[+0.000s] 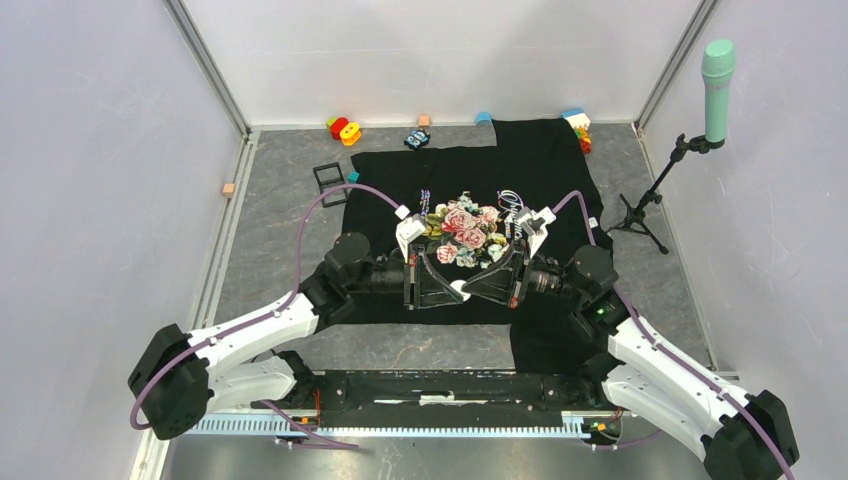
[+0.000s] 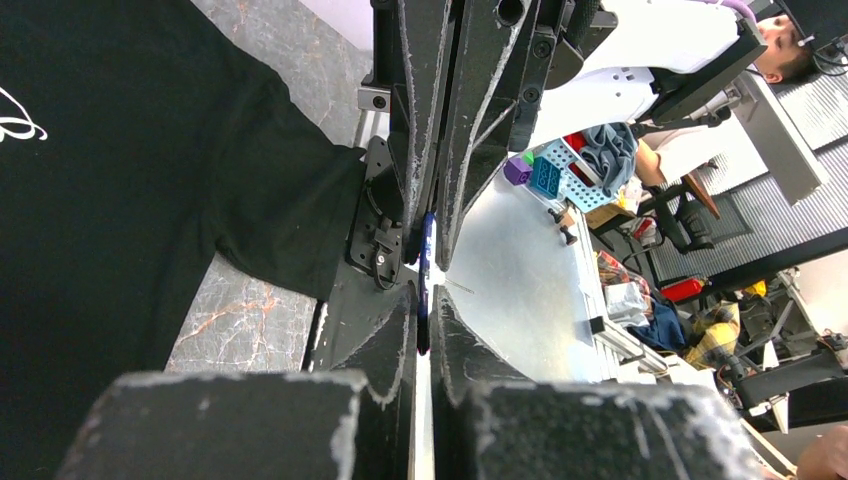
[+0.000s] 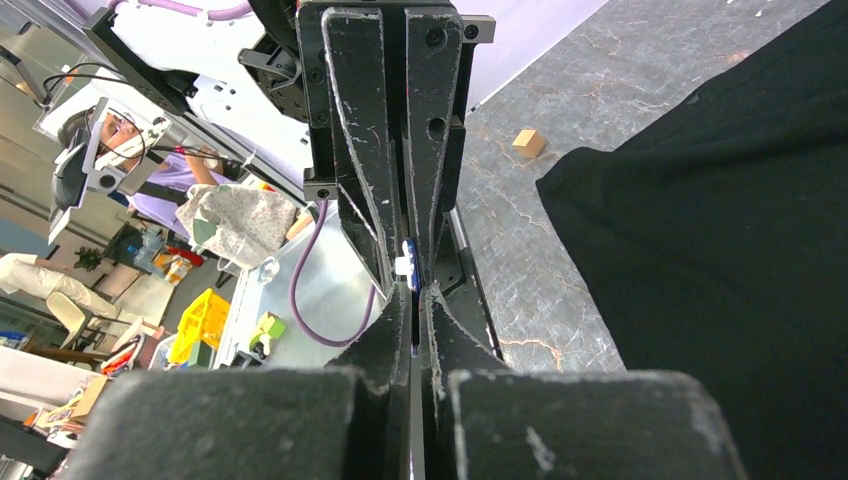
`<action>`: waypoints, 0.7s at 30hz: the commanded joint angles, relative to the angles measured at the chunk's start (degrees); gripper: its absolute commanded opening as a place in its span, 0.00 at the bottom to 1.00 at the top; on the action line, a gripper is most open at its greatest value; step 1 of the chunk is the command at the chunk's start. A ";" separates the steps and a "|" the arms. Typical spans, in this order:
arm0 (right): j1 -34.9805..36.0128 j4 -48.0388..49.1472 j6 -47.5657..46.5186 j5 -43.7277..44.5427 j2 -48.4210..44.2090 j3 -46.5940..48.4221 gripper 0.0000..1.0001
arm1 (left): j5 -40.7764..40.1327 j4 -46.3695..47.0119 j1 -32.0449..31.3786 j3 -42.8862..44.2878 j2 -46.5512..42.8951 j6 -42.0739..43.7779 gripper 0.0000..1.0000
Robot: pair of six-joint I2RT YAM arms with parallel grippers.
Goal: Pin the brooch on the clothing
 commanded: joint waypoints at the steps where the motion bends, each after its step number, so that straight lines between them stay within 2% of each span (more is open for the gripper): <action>1: -0.07 2.45 0.15 -0.95 0.07 1.77 0.00 | -1.29 3.09 0.11 -0.98 -0.16 -1.31 0.02; 3: -0.10 2.22 0.02 -0.92 0.21 1.85 0.04 | -1.57 3.09 0.11 -1.21 -0.44 -1.26 0.02; 7: -0.10 -0.08 -1.39 -0.07 0.29 2.69 0.25 | -2.69 2.29 0.11 -1.53 -0.79 -1.10 0.02; 10: -0.09 -8.39 -6.73 4.06 0.16 5.27 0.42 | -3.81 -0.54 0.11 -1.09 -0.81 -0.29 0.02; 12: -0.07 -20.01 -13.18 10.73 0.54 8.93 0.53 | -5.35 -3.19 0.11 -0.73 -0.72 0.59 0.02; 14: -0.07 -33.59 -19.12 19.11 1.96 13.09 0.58 | -6.50 -4.56 0.19 -0.73 -0.51 0.78 0.02; 16: -0.10 -40.90 -22.64 26.92 3.22 16.30 0.62 | -6.88 -5.61 0.19 -0.63 -0.37 0.51 0.02; 21: -0.32 -47.29 -28.02 37.65 5.48 18.98 0.64 | -11.22 -17.46 0.20 4.02 1.43 3.96 0.02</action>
